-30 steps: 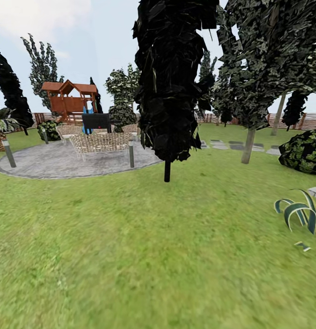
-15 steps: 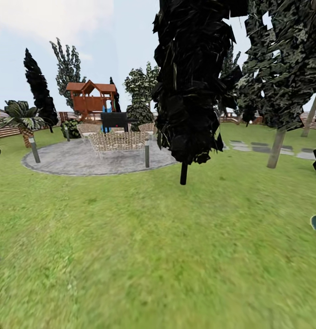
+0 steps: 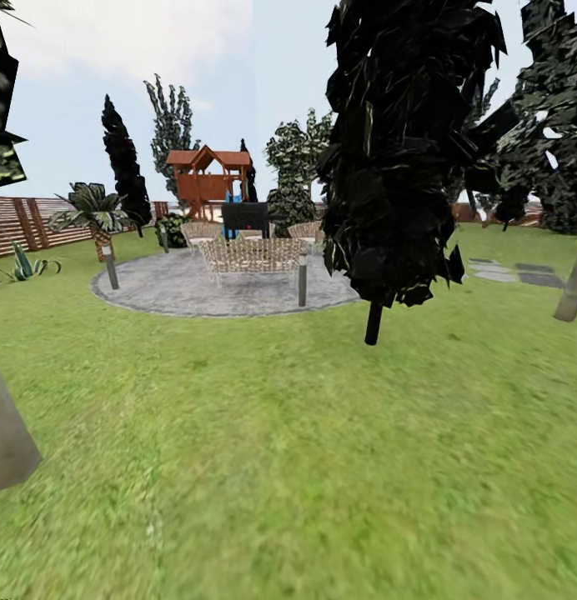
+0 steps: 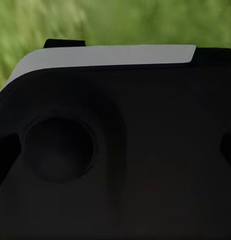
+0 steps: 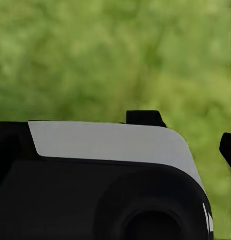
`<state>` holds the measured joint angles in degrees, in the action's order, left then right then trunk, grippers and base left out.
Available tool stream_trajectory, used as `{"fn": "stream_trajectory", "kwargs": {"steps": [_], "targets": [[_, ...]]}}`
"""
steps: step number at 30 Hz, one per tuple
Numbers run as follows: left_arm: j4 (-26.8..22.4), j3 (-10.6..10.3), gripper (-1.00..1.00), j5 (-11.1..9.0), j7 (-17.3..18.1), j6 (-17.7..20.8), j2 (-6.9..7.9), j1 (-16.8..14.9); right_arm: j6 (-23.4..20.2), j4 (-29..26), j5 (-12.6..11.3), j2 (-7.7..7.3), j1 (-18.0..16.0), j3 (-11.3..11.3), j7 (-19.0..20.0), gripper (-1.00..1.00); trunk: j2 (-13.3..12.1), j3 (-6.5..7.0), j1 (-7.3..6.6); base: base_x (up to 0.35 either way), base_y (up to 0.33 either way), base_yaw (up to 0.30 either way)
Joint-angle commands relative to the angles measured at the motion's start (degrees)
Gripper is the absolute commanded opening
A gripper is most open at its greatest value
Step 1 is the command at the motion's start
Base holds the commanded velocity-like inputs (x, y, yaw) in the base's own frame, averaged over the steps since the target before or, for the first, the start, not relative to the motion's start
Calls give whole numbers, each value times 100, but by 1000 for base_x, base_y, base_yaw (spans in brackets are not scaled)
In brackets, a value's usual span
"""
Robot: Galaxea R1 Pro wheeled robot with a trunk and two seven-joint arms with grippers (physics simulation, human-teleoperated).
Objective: Take the three Easter eggs out of the wicker basket on the lawn in the garden, then place them on the lawn next to a single tree (choose any tree) so that all three eggs are next to the same tree and none are left in the basket.
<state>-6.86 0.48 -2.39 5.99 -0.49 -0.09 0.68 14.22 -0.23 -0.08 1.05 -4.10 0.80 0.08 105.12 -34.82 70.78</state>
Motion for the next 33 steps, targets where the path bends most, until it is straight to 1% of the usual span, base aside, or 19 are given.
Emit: {"fn": "stream_trajectory", "kwargs": {"steps": [1,6,10,33], "targets": [[-8,4,100,-24,17,-4,0,3,20,5,-1,0,-3,8,1,100,2,-8,3,330,0,267],[-8,4,100,-24,17,-4,0,3,20,5,-1,0,-3,8,1,100,2,-25,3,330,0,258],[-8,4,100,-24,17,-4,0,3,20,5,-1,0,-3,8,1,100,2,-34,3,330,0,143],[-8,-1,100,-21,23,-4,0,3,20,5,-1,-1,-3,17,2,100,2,-44,3,330,0,20]]}}
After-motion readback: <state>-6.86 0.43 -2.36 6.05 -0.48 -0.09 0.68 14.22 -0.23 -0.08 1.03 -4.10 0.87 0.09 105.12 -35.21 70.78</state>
